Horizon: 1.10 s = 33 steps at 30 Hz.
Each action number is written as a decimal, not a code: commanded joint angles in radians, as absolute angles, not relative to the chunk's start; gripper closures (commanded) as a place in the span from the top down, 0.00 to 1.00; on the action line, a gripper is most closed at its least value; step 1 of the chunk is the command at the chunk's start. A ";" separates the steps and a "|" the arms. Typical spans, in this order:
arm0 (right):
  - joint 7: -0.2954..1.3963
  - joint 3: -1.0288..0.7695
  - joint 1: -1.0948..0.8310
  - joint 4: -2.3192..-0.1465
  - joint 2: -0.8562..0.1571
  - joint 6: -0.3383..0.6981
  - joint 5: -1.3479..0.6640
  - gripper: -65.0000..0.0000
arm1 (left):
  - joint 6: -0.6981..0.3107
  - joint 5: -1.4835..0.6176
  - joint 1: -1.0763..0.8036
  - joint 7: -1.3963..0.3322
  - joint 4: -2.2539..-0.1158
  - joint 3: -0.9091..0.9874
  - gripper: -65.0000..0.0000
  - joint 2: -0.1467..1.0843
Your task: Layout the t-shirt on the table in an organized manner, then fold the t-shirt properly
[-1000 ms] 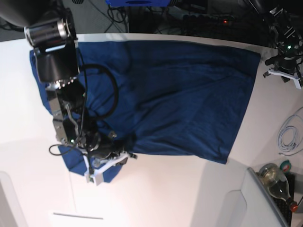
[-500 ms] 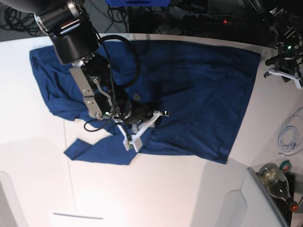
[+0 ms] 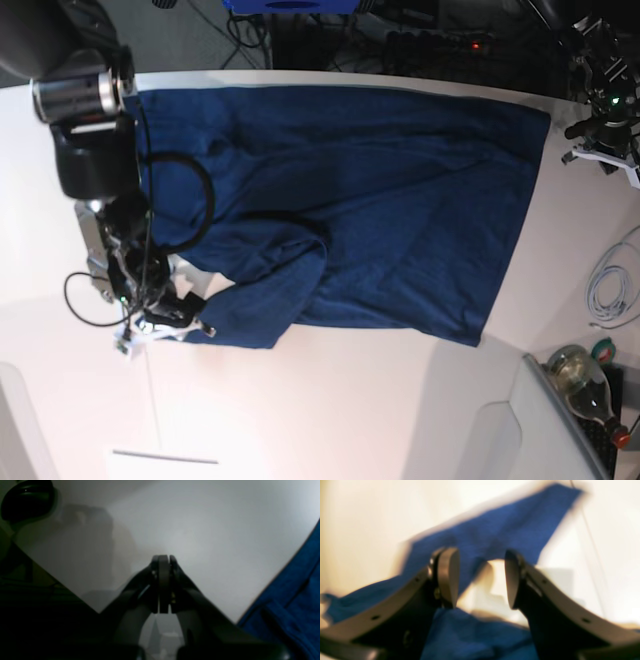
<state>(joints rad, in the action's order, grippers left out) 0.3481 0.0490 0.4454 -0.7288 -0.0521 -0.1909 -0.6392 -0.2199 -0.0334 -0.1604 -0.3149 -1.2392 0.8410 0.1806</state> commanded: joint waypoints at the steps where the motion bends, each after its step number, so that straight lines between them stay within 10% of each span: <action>1: 0.331 0.050 0.512 -0.687 -0.047 -0.176 -0.647 0.43 | -0.217 -0.038 -0.157 -0.294 -1.254 0.845 0.00 0.199; 33: 0.156 0.059 0.530 -0.539 -0.097 -0.176 -0.645 0.40 | -0.216 -0.038 -0.156 -0.294 -1.233 0.837 0.00 0.214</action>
